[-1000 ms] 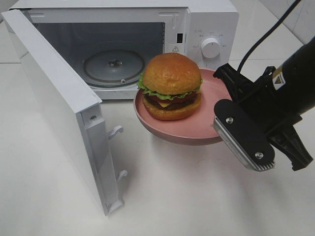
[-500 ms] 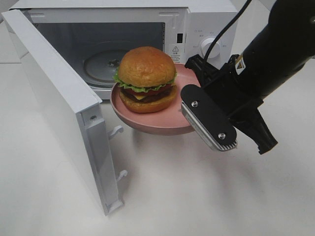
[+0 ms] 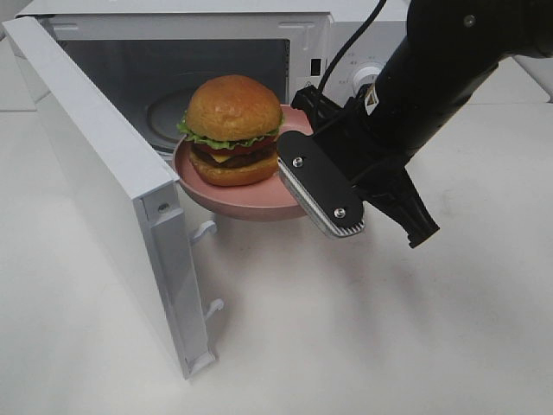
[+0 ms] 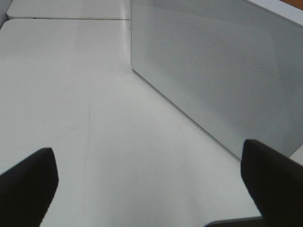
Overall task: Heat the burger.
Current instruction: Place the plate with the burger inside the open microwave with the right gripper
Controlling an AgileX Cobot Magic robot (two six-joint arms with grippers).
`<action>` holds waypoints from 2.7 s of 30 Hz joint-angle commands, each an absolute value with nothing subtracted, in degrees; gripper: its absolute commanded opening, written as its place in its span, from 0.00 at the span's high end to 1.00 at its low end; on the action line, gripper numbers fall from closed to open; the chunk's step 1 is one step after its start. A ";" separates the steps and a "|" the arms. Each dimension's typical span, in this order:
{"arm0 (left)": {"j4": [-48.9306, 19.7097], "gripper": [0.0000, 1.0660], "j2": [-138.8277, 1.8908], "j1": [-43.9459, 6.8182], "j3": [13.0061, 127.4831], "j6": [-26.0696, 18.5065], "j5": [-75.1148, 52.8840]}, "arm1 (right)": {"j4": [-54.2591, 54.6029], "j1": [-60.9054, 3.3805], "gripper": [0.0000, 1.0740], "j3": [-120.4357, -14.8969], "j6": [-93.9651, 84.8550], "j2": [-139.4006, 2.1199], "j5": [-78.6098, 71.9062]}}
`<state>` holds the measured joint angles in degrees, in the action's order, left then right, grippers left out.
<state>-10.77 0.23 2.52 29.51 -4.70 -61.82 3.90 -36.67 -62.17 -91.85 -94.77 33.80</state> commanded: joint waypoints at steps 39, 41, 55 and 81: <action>-11.00 0.08 1.20 2.75 29.51 -4.47 -61.31 | -1.60 -36.90 1.00 -86.52 -81.53 -112.30 36.15; -11.00 0.08 1.20 2.75 29.51 -4.47 -61.31 | -2.01 -36.90 1.00 -88.18 -81.07 -113.45 36.15; -11.00 0.08 1.20 2.75 29.51 -4.47 -61.31 | -2.52 -36.90 1.00 -97.86 -78.21 -120.21 37.36; -11.00 0.08 1.20 2.75 29.51 -4.47 -61.31 | -6.88 -36.90 1.00 -113.85 -75.23 -132.70 36.96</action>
